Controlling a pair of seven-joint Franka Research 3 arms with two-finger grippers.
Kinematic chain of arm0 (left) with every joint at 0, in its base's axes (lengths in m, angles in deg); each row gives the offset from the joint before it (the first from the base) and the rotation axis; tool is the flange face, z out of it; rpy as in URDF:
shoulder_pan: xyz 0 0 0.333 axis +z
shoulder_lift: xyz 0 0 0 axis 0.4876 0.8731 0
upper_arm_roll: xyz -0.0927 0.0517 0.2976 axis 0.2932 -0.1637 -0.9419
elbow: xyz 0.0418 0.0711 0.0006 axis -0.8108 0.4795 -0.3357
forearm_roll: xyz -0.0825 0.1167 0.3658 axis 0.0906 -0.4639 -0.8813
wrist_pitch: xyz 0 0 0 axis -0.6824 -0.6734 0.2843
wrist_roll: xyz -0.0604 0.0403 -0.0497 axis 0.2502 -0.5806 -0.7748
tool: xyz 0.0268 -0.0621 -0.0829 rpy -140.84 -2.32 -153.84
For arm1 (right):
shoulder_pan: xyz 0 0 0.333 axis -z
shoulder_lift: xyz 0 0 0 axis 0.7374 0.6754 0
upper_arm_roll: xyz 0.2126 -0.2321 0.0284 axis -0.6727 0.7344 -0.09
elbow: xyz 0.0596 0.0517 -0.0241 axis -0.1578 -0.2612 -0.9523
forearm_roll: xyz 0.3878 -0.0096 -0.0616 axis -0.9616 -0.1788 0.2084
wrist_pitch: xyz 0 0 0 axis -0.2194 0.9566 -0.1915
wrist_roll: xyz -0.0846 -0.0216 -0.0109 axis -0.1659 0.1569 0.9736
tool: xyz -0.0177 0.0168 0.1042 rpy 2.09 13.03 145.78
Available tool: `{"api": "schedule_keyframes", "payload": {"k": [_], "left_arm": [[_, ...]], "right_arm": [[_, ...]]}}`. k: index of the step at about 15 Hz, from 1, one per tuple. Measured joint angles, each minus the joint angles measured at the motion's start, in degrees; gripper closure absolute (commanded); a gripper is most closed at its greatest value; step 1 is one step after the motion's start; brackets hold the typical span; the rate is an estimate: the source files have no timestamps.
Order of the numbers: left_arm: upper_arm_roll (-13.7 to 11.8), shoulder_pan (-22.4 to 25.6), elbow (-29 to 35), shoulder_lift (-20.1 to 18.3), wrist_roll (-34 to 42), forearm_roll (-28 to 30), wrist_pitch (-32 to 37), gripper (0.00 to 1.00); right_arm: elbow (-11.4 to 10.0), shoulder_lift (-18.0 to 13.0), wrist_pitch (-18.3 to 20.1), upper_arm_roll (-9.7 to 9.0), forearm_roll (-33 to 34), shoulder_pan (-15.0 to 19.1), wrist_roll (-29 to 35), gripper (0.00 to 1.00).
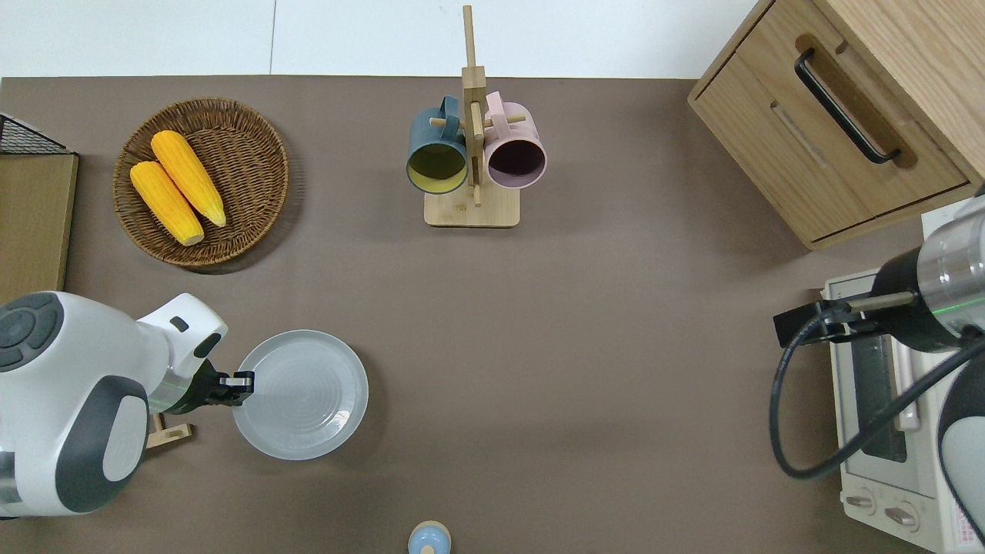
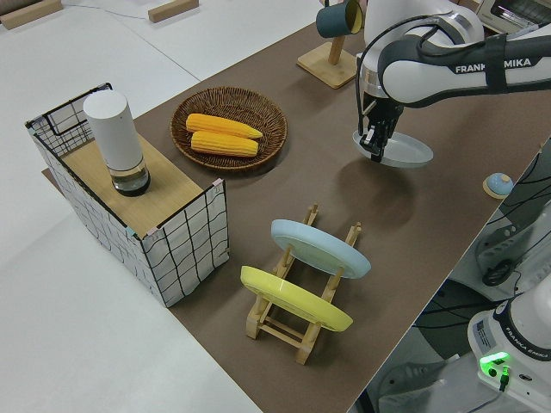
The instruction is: Pick gray plate from low plate rack and place it on table with left arm
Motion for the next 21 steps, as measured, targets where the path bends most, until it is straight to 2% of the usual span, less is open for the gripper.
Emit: {"api": "schedule_keyframes", "payload": {"k": [1,4,10,14,17,21], "left_arm": [[0.3,0.0,0.6,-0.2,0.0,0.0,-0.4,0.2],[1.2,0.0,1.1,-0.4,-0.6,0.0,-0.7,0.01],[1.2,0.1,-1.5,-1.5,-0.6,-0.1,1.1,0.01],[0.5,0.3,-11.5,-2.3,-0.6,-3.3,10.0,0.01],[-1.3,0.4,-19.9,-2.8,-0.6,-3.6,15.1,0.01],[-1.4,0.5,-25.5,-2.8,-0.8,-3.6,17.8,0.01]], "right_arm": [[0.0,0.0,0.0,0.0,0.0,0.0,0.0,0.011],[0.0,0.0,0.0,0.0,0.0,0.0,0.0,0.011],[0.0,0.0,0.0,0.0,0.0,0.0,0.0,0.011],[0.0,0.0,0.0,0.0,0.0,0.0,0.0,0.011],[0.0,0.0,0.0,0.0,0.0,0.0,0.0,0.011],[0.0,0.0,0.0,0.0,0.0,0.0,0.0,0.011]]}}
